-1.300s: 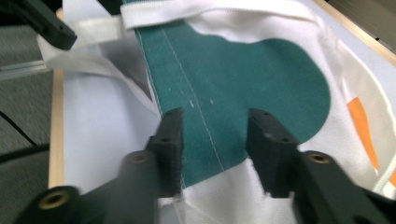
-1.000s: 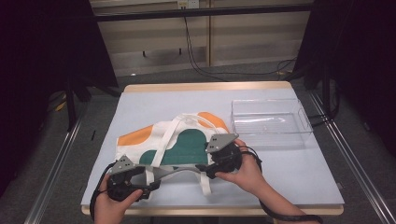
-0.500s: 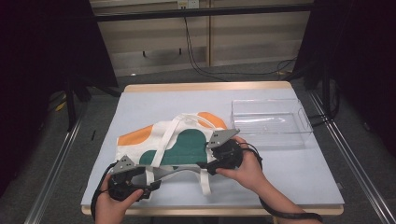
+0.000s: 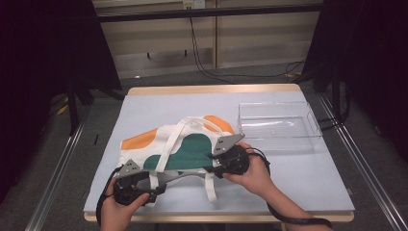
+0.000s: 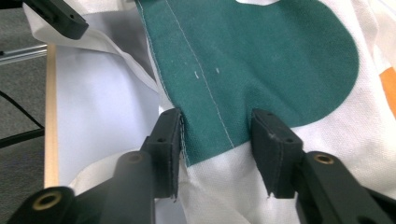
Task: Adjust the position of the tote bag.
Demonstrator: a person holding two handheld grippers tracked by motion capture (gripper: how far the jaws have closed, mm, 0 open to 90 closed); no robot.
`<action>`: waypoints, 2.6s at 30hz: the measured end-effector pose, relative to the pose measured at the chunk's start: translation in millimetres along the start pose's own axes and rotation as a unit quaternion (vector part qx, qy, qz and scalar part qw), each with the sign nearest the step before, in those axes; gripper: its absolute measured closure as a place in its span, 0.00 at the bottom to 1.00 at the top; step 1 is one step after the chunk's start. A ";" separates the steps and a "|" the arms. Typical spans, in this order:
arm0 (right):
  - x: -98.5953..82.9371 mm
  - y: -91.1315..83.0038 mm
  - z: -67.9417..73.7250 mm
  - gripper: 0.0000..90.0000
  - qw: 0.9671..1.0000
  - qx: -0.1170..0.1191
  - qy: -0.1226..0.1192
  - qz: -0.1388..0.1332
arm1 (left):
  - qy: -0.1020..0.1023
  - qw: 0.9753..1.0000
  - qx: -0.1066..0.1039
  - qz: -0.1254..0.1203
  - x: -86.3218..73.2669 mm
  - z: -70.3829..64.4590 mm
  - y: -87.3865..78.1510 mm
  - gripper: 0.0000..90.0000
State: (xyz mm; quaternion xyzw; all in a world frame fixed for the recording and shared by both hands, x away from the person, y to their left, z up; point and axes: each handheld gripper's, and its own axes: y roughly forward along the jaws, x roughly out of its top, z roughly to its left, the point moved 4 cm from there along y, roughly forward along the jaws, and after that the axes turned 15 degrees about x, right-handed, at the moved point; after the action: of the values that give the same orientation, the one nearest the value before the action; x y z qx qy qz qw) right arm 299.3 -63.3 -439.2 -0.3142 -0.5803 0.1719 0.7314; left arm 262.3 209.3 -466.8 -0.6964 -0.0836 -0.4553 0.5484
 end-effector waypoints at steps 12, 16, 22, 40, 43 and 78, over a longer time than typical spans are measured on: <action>7.3 -8.7 -3.5 0.75 0.999 -0.007 0.023 -0.025 | -0.003 1.000 0.007 -0.005 0.6 0.5 -3.9 0.21; 9.7 -12.3 -4.8 0.75 0.999 -0.002 0.026 -0.030 | -0.007 1.000 0.007 -0.009 0.7 3.6 -9.9 0.21; 10.8 -16.2 -5.9 0.75 0.999 0.001 0.032 -0.037 | -0.009 1.000 0.008 -0.015 0.8 6.0 -17.8 0.23; 14.2 -17.8 -5.1 0.75 0.999 -0.002 0.033 -0.035 | 0.043 0.998 -0.038 -0.031 20.9 -31.6 -13.1 0.24; 14.2 -17.6 -5.2 0.75 0.999 -0.003 0.035 -0.039 | 0.041 0.998 -0.049 -0.029 20.5 -37.8 -5.1 0.24; 20.1 -18.4 -6.7 0.74 0.998 -0.007 0.046 -0.051 | 0.040 0.996 0.015 -0.072 27.5 -34.6 17.2 0.10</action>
State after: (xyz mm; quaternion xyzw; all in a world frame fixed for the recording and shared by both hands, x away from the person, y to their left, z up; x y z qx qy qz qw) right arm 309.0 -66.3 -413.1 -0.2967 -0.5627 0.1156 0.7629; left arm 269.9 163.1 -459.2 -0.6612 -0.1182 -0.5201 0.5277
